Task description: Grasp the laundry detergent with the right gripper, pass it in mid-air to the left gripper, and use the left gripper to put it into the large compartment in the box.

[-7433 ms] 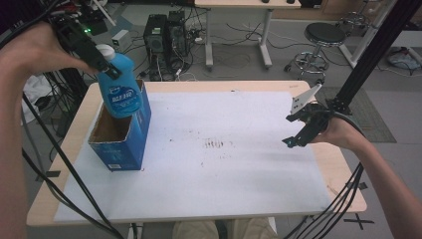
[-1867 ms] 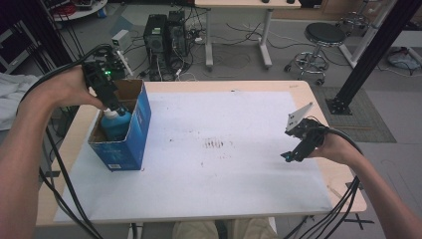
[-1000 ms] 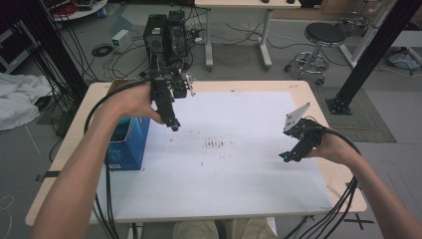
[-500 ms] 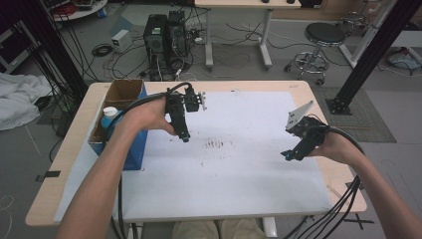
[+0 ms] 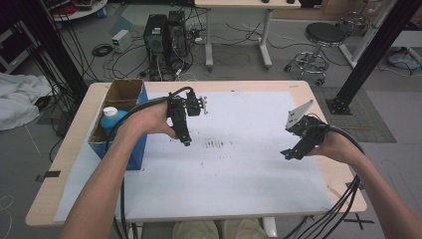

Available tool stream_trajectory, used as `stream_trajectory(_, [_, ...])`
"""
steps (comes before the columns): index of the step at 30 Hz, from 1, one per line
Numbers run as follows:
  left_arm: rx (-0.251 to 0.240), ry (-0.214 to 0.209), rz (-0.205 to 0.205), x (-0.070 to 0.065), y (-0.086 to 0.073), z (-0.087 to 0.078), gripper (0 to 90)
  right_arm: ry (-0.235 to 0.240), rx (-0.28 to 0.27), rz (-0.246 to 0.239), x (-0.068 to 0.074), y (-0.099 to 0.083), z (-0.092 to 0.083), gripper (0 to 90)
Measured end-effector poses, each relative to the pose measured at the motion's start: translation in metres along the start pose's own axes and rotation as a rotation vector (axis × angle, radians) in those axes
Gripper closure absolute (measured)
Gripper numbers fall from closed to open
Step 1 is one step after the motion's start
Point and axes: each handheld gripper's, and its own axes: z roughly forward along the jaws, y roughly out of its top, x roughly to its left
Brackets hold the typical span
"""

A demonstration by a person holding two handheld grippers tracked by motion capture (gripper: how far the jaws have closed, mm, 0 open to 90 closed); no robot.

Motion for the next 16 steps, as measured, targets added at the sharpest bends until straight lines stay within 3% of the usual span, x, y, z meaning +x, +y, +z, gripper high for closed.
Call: stream_trajectory(16, [-0.005, 0.002, 0.002, -0.0022, -0.0009, -0.0004, 15.1, -0.003, 0.001, 0.0, 0.0015, 0.0023, -0.0009, 12.7])
